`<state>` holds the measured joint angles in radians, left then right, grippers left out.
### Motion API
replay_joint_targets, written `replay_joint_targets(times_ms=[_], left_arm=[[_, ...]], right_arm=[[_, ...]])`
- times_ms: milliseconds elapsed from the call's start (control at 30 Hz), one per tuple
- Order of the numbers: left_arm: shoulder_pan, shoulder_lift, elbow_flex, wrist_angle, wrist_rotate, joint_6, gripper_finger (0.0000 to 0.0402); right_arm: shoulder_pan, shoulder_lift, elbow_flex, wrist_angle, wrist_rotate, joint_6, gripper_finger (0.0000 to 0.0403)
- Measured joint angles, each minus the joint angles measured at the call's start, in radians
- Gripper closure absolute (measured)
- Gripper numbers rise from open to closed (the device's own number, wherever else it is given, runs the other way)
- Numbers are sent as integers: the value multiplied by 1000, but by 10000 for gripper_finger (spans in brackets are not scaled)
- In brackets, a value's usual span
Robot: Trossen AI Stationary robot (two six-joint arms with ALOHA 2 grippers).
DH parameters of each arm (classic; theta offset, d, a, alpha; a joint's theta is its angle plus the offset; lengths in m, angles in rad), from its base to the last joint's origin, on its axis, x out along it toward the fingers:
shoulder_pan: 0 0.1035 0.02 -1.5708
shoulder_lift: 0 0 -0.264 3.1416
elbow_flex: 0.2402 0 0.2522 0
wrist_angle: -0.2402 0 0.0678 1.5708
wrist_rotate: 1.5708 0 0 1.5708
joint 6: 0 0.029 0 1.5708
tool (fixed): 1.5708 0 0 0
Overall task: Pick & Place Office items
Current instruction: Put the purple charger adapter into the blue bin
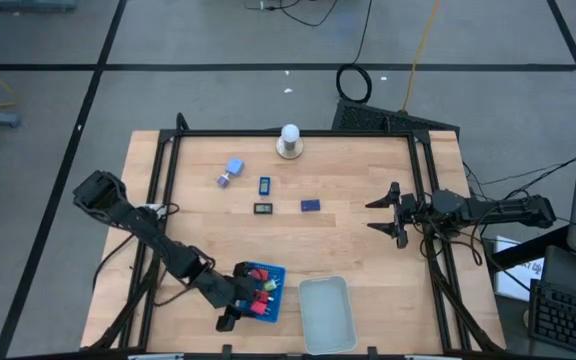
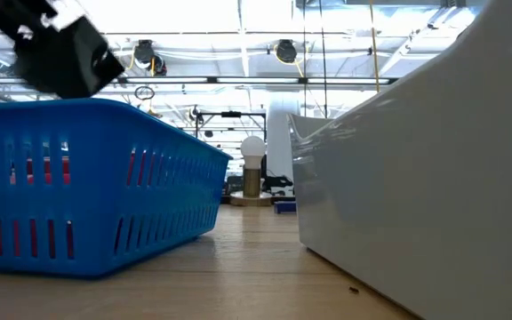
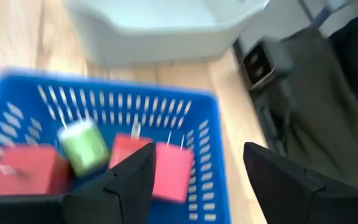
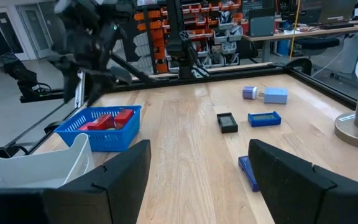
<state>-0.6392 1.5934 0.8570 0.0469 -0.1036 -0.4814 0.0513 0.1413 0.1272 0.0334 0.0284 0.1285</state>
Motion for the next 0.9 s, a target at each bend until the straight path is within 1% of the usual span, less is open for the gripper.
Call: replay_joint_targets(times_ms=[67, 167, 233, 367, 433, 567, 700, 800, 900], left_arm=[[7, -34, 0, 13, -4, 41, 159], [11, -97, 0, 13, -47, 83, 164], [17, -141, 0, 35, -78, 88, 167], [34, -244, 0, 40, -106, 115, 173], [38, -289, 0, 31, -128, 173, 174], [37, -354, 0, -31, -219, 324, 173], [46, -409, -26, -36, -362, 420, 181], [83, -419, -81, -6, -446, 435, 192], [137, -419, -159, 66, -471, 432, 203]], right_arm=[[0, 0, 0, 0, 0, -1, 140], [0, 0, 0, 0, 0, -1, 140], [0, 0, 0, 1, 0, -1, 140], [0, 0, 0, 0, 0, 1, 140], [0, 0, 0, 0, -1, -6, 140], [0, 0, 0, 0, -3, -17, 140], [0, 0, 0, 0, -3, -17, 140], [0, 0, 0, 0, -3, -17, 140], [0, 0, 0, 0, -3, -12, 140]])
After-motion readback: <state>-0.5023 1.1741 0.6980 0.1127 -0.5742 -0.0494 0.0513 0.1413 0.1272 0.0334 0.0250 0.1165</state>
